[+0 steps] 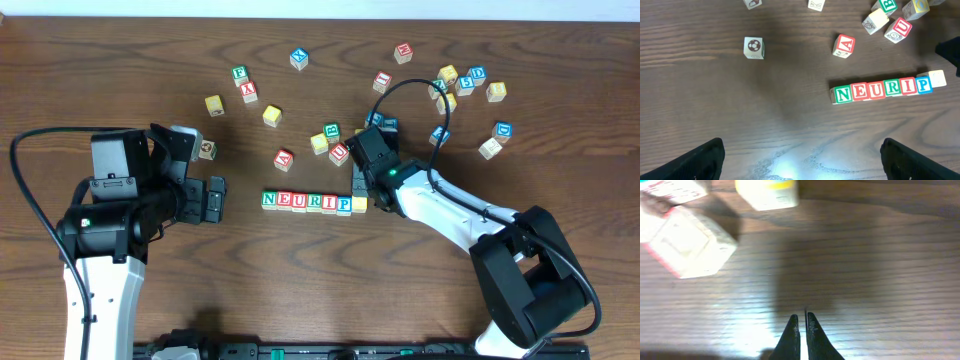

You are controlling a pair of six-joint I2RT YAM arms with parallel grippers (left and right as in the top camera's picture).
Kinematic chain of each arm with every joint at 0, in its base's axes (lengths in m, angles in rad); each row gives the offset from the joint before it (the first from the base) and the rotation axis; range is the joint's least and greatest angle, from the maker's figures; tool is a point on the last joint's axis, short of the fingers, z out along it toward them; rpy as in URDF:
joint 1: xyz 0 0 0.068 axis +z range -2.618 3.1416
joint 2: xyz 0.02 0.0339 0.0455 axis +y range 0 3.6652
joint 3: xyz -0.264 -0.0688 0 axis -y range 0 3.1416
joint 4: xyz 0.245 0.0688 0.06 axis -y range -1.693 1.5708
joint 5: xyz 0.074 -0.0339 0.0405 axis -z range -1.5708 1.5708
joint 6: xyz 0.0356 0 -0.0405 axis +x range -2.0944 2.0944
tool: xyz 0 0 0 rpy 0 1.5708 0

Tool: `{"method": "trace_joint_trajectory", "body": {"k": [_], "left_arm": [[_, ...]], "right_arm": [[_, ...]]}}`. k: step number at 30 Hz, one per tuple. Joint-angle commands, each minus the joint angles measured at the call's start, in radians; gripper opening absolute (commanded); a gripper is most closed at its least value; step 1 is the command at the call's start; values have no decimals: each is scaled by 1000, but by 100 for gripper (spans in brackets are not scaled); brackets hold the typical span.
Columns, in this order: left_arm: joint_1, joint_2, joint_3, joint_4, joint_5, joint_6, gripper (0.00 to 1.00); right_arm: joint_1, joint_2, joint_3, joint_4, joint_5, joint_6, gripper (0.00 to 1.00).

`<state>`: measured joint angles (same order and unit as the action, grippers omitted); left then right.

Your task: Spell out NEURIPS

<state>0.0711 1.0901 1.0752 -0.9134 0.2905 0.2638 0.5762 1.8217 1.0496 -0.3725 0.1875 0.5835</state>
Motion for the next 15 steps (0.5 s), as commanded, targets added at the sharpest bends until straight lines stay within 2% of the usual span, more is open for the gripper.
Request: {"method": "trace_joint_trajectory", "body": {"k": [1,15], "left_arm": [[4,-6,20,-2,12,13,98],[5,-6,20,-2,12,13,98]], "right_arm": [[-2,-16,-2,6,-93,-32,1],[0,-16,-2,-74,-119,-32,1]]}}
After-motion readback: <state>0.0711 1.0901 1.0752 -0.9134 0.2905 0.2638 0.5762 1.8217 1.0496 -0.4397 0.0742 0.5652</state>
